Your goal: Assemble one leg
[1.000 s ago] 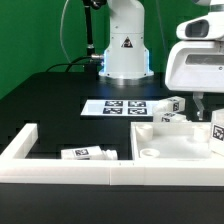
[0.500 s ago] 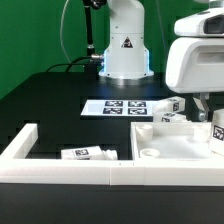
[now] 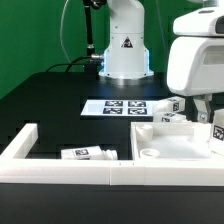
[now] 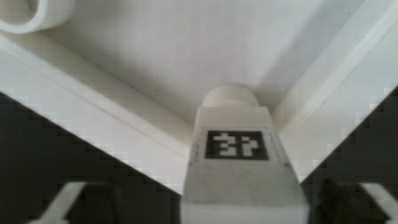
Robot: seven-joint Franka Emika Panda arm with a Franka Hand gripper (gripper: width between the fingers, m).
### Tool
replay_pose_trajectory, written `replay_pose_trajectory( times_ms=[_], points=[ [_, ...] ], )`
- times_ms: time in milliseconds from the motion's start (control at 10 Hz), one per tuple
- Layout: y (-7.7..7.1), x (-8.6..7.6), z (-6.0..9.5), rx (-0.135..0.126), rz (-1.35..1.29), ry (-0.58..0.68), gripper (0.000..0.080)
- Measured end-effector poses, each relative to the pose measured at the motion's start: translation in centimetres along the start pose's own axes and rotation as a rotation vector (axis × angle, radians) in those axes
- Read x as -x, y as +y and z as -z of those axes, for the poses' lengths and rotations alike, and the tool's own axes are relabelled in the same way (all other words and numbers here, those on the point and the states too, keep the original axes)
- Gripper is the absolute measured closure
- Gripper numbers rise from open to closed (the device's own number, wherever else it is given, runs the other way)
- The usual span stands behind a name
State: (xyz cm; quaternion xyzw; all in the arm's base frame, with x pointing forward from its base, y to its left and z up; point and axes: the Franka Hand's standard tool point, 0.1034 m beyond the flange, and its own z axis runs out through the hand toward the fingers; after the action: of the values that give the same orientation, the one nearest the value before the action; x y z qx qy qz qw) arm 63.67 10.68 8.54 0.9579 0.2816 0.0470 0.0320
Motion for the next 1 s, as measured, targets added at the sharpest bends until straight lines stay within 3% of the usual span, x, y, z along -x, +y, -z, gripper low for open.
replay_pose_trajectory(
  times_ms=[100,200,300,600,1000],
  points=[
    [0.0,0.01,-0.01,0.0,0.0,0.0,0.0395],
    [0.0,0.01,-0.01,0.0,-0.014,0.0,0.0395],
    [-0.02,-0.05,0.07,0.0,-0.018,0.002,0.0507],
    [-0.23,-0.14,0.08,-0.003,-0.321,0.004,0.0507],
    [-0.43,-0.22,-0.08,-0.038,-0.878,0.013,0.0508]
  ],
)
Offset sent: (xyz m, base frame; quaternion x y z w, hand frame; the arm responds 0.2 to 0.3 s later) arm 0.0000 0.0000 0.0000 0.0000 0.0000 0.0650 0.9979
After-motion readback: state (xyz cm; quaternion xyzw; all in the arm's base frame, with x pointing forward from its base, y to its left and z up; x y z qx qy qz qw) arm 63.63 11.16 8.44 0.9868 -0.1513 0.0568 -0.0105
